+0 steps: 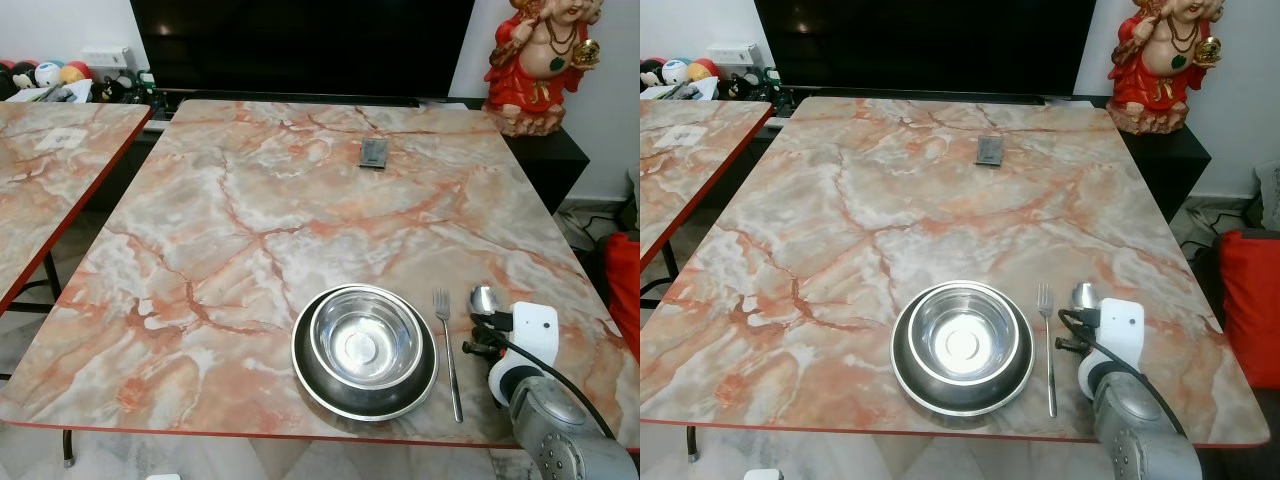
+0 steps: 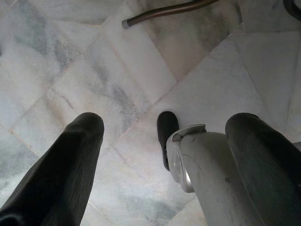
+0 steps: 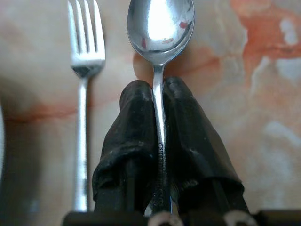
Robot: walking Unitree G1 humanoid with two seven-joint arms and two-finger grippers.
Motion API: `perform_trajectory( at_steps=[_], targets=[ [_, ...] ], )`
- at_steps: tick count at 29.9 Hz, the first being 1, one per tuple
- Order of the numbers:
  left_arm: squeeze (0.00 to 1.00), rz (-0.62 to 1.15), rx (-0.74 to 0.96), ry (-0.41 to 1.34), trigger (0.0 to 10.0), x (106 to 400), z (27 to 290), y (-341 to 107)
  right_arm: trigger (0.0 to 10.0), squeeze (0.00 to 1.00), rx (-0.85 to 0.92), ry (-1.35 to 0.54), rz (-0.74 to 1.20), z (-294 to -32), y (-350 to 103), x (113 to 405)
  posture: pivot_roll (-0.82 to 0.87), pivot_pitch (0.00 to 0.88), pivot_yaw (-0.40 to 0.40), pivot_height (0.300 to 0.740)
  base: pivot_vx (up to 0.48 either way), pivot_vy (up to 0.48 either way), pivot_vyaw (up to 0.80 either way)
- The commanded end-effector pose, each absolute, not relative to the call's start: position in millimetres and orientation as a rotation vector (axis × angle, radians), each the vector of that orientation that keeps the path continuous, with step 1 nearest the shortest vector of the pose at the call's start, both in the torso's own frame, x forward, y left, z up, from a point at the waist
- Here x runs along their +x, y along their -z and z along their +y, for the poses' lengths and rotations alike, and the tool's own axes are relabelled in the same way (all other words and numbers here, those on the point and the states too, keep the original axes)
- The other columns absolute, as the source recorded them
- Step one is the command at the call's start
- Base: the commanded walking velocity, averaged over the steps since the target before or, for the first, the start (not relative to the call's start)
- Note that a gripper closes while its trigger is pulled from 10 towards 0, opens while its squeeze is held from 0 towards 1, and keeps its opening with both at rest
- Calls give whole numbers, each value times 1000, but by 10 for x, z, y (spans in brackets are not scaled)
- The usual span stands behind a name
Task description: Setting the table
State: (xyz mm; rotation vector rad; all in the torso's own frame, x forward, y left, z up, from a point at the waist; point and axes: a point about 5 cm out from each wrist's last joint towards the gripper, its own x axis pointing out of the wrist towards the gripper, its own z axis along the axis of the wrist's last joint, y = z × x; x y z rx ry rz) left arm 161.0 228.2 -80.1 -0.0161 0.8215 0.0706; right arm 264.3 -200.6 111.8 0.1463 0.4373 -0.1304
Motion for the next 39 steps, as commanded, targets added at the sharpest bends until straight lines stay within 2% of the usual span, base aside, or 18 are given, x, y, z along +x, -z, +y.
perform_trajectory(
  at_steps=[1,7,19,39],
  targets=[
    [0,861,-20,-73,10000,1514,2281,848,10000,0,159,147,425,-2036,-1169,2596,-45,108,-36,740,0,0,0],
    [0,859,-22,-69,10000,1518,2269,848,10000,0,175,163,437,-2025,-1121,2560,-55,113,-41,740,0,0,0],
    [0,857,-24,-75,10000,1525,2277,844,10000,0,213,148,444,-1956,-981,2671,-45,123,-37,740,0,0,0],
    [0,858,-13,-76,10000,1528,2305,837,10000,0,184,162,437,-1979,-906,2730,-37,139,-21,740,0,0,0]
  ],
)
